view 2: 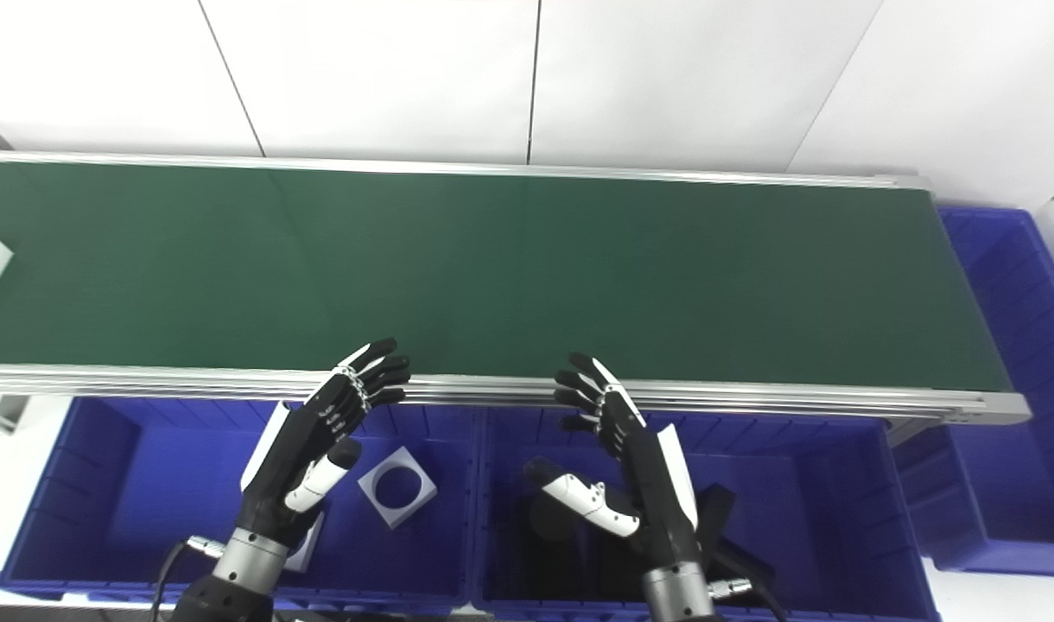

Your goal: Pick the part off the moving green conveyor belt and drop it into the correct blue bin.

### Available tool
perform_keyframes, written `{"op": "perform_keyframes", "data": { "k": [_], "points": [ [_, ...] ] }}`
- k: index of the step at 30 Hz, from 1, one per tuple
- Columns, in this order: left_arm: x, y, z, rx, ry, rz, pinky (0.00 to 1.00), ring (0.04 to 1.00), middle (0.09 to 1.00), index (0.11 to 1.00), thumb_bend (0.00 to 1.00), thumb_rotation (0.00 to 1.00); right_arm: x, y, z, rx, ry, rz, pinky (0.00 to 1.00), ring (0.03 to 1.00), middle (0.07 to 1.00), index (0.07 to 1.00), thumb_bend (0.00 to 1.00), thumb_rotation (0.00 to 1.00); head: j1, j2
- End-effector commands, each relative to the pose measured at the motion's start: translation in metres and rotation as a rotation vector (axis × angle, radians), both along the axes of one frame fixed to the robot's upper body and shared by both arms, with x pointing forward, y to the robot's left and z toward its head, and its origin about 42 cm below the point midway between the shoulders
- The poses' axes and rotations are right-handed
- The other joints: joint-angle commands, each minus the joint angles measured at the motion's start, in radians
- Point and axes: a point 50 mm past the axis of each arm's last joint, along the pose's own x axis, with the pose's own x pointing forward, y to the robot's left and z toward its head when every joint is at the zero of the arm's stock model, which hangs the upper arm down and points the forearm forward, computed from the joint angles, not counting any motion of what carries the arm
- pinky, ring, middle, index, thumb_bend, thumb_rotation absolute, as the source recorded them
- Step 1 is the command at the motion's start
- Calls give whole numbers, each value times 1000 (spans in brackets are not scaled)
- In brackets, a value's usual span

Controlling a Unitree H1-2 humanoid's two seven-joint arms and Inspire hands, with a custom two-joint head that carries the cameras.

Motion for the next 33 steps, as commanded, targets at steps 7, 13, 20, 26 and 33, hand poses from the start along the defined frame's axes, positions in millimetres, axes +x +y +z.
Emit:
{"op": "perform_keyframes", "data": {
  "k": [7, 13, 20, 26, 33],
  "points": [
    [3, 1, 8, -18, -52, 10, 783, 823, 841, 875, 815, 792, 4, 2, 8, 20, -84, 9, 689, 790, 831, 893, 702, 537, -4, 2],
    [2, 0, 8, -25, -48, 8, 789, 825, 840, 878, 817, 792, 5, 2, 8, 15, -86, 9, 685, 787, 829, 889, 696, 543, -7, 3],
    [1, -1, 8, -26, -50, 8, 784, 821, 836, 877, 815, 793, 5, 1, 8, 10, -82, 8, 686, 786, 827, 886, 692, 555, -6, 6],
    [1, -1, 8, -29, -49, 8, 781, 817, 831, 875, 815, 790, 5, 1, 8, 12, -80, 7, 685, 786, 827, 886, 683, 543, -7, 6],
    [1, -1, 8, -31, -50, 6, 781, 816, 829, 875, 815, 787, 6, 1, 8, 14, -83, 9, 684, 785, 825, 886, 678, 537, -5, 6]
  ]
}}
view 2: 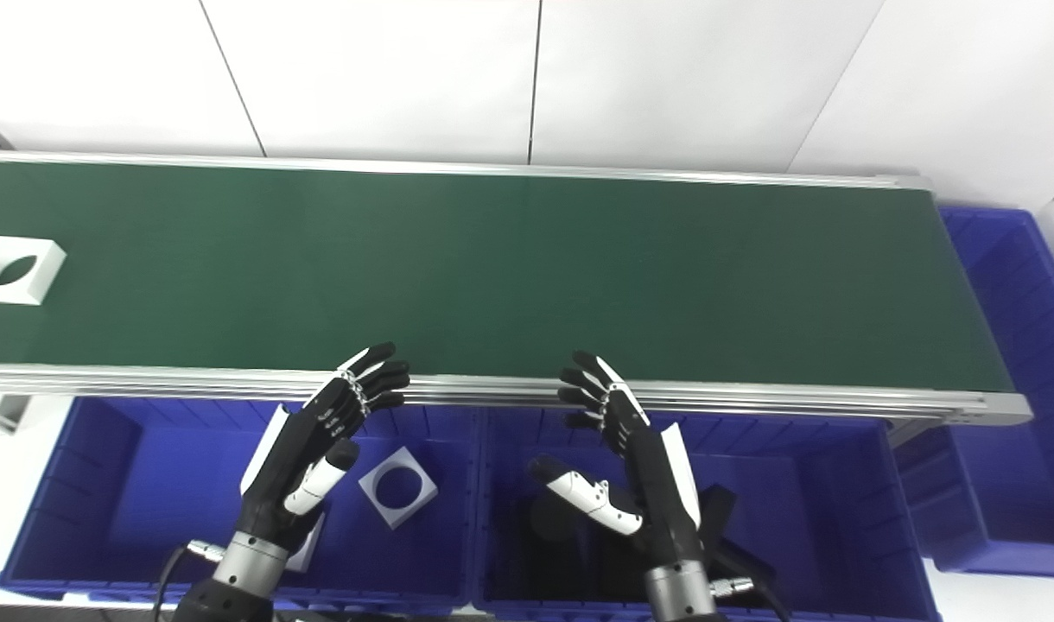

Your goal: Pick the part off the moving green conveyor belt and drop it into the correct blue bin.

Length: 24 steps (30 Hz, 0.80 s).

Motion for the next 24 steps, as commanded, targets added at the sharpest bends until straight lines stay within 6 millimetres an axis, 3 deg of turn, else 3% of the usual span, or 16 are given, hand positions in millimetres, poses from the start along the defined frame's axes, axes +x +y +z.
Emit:
{"op": "perform_keyframes", "data": {
  "k": [1, 6, 10, 14, 24],
  "points": [
    [2, -1, 8, -14, -54, 0, 780, 816, 829, 875, 816, 787, 4, 2, 12, 18, -83, 6, 684, 785, 825, 887, 678, 537, 6, 0],
    [2, -2, 8, -12, -57, -1, 778, 814, 825, 875, 810, 789, 4, 1, 11, 16, -86, 9, 684, 786, 826, 889, 674, 532, 26, -6],
    [2, -4, 8, -14, -62, -6, 776, 812, 821, 875, 793, 778, 4, -1, 10, 19, -89, 7, 683, 784, 826, 890, 671, 529, 93, -27],
    [1, -9, 7, -9, -62, -4, 762, 795, 808, 864, 801, 771, 4, -4, 8, 23, -90, 7, 683, 785, 827, 893, 646, 520, 194, -61],
    [1, -17, 7, -1, -66, -6, 766, 791, 792, 845, 814, 733, 5, -6, 2, 17, -98, 8, 681, 788, 840, 909, 598, 551, 308, -141]
  ]
}}
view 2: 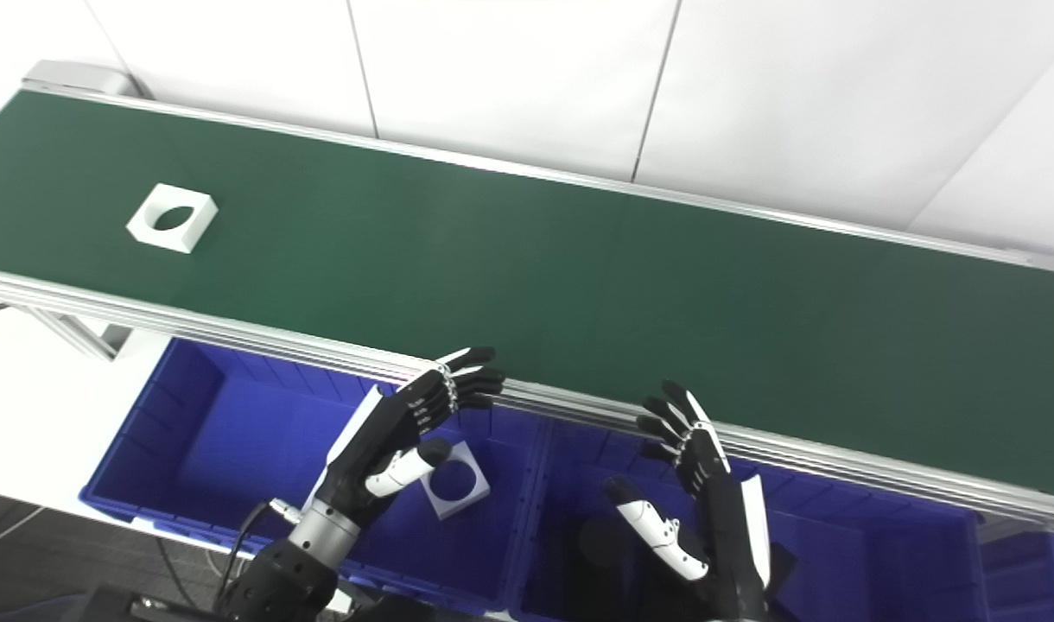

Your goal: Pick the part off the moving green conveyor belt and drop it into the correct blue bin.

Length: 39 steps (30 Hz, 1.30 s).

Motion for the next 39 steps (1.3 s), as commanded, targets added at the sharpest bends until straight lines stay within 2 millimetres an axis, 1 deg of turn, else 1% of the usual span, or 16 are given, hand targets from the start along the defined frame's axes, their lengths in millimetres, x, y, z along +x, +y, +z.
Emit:
{"op": "perform_keyframes", "data": {
  "k": [1, 2, 9, 13, 16, 18, 26, 29, 35, 37, 39],
  "points": [
    [2, 0, 7, 0, -63, 10, 764, 788, 788, 844, 809, 729, 3, 1, 9, 21, -92, 3, 675, 785, 841, 909, 599, 564, 5, -5],
    [2, 0, 7, 3, -65, 9, 764, 788, 788, 844, 808, 728, 4, 1, 7, 22, -92, 2, 675, 785, 841, 909, 599, 565, 20, -18],
    [3, 2, 11, 25, -90, -2, 736, 771, 774, 827, 833, 722, 6, 0, 1, 30, -87, 0, 680, 792, 848, 918, 585, 585, 75, -66],
    [4, 3, 17, 29, -106, -12, 725, 763, 768, 818, 849, 713, 6, 0, -1, 34, -80, 3, 684, 794, 849, 923, 568, 583, 89, -84],
    [4, 5, 22, 31, -120, -12, 716, 758, 762, 809, 857, 697, 6, 1, -2, 39, -76, 9, 696, 802, 851, 929, 559, 581, 92, -91],
    [4, 6, 27, 33, -133, -10, 714, 754, 761, 807, 856, 691, 7, 1, -3, 38, -76, 9, 692, 800, 850, 928, 558, 580, 100, -106],
    [9, 14, 48, 45, -188, 16, 704, 738, 754, 800, 872, 653, 8, -1, -6, 43, -66, 11, 701, 805, 852, 930, 561, 586, 135, -130],
    [13, 23, 60, 79, -218, 26, 704, 743, 761, 800, 879, 646, 8, 0, -6, 45, -64, 11, 706, 808, 854, 934, 554, 591, 140, -135],
    [26, 51, 86, 202, -305, 48, 714, 760, 783, 816, 891, 628, 8, 1, -7, 52, -69, 16, 714, 817, 868, 944, 550, 609, 143, -139],
    [32, 61, 97, 242, -327, 59, 719, 768, 793, 828, 892, 604, 9, 2, -8, 56, -71, 15, 711, 815, 866, 944, 544, 607, 144, -141],
    [38, 70, 109, 291, -352, 71, 706, 772, 807, 837, 870, 574, 9, 3, -8, 53, -73, 13, 708, 812, 862, 944, 545, 612, 145, -140]
  ]
}}
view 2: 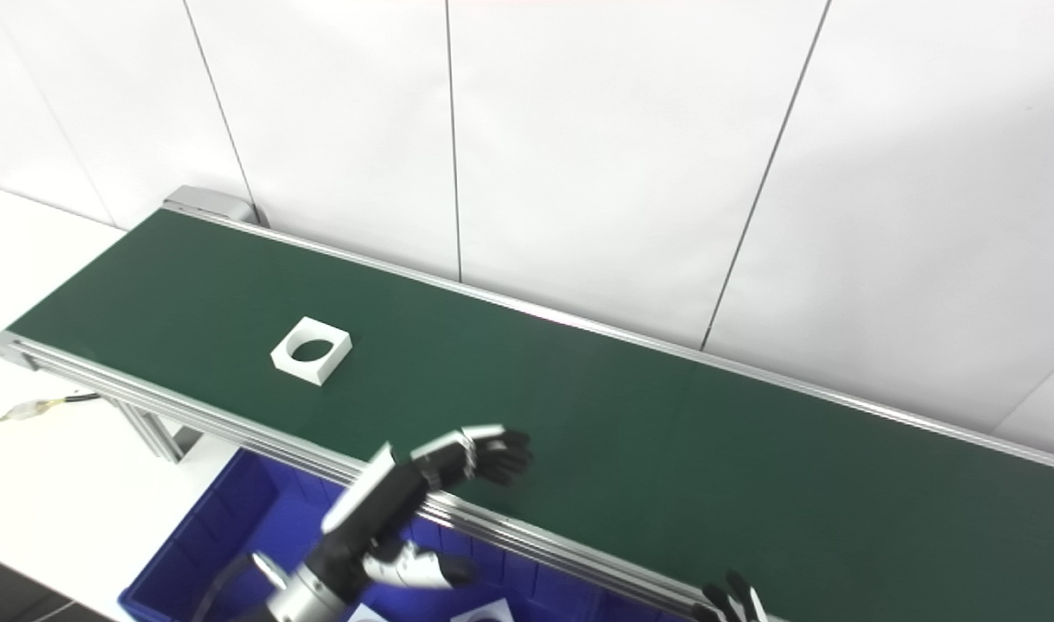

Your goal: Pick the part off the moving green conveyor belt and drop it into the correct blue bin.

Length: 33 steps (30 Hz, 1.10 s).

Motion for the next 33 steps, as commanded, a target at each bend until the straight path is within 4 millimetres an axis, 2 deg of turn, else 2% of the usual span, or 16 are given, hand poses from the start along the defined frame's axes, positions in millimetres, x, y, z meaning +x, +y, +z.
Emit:
{"op": "perform_keyframes", "data": {
  "k": [1, 4, 7, 11, 15, 23, 25, 30, 33],
  "points": [
    [8, 8, 22, 56, -61, 17, 714, 788, 821, 843, 868, 554, 4, 5, 10, 30, -86, 7, 704, 810, 860, 943, 548, 620, -1, 0],
    [13, 21, 39, 136, -69, 45, 770, 835, 855, 853, 856, 441, 5, 6, 9, 32, -87, 7, 709, 812, 860, 944, 554, 629, -1, 0],
    [18, 32, 52, 217, -80, 72, 779, 832, 855, 854, 846, 416, 5, 7, 9, 37, -86, 8, 710, 813, 861, 944, 552, 627, -1, 1],
    [30, 54, 68, 371, -78, 110, 791, 845, 868, 872, 795, 298, 6, 8, 10, 40, -85, 8, 708, 814, 864, 948, 555, 638, -2, 2],
    [43, 69, 80, 510, -47, 132, 795, 858, 872, 875, 791, 212, 7, 9, 11, 43, -84, 7, 707, 812, 862, 947, 538, 620, -7, 6],
    [78, 98, 92, 749, -14, 182, 806, 891, 892, 873, 844, 141, 7, 10, 11, 43, -83, 6, 700, 809, 858, 946, 545, 618, -10, 12],
    [89, 106, 94, 832, -21, 201, 788, 872, 890, 869, 872, 100, 8, 10, 11, 46, -86, 9, 699, 811, 858, 947, 541, 619, -15, 15],
    [109, 119, 96, 995, -2, 222, 792, 873, 902, 879, 896, 84, 8, 12, 11, 49, -86, 8, 699, 808, 857, 945, 542, 616, -16, 20],
    [120, 125, 97, 1086, 4, 232, 775, 865, 893, 873, 906, 29, 8, 12, 11, 42, -92, 10, 687, 803, 854, 943, 545, 627, -16, 21]
  ]
}}
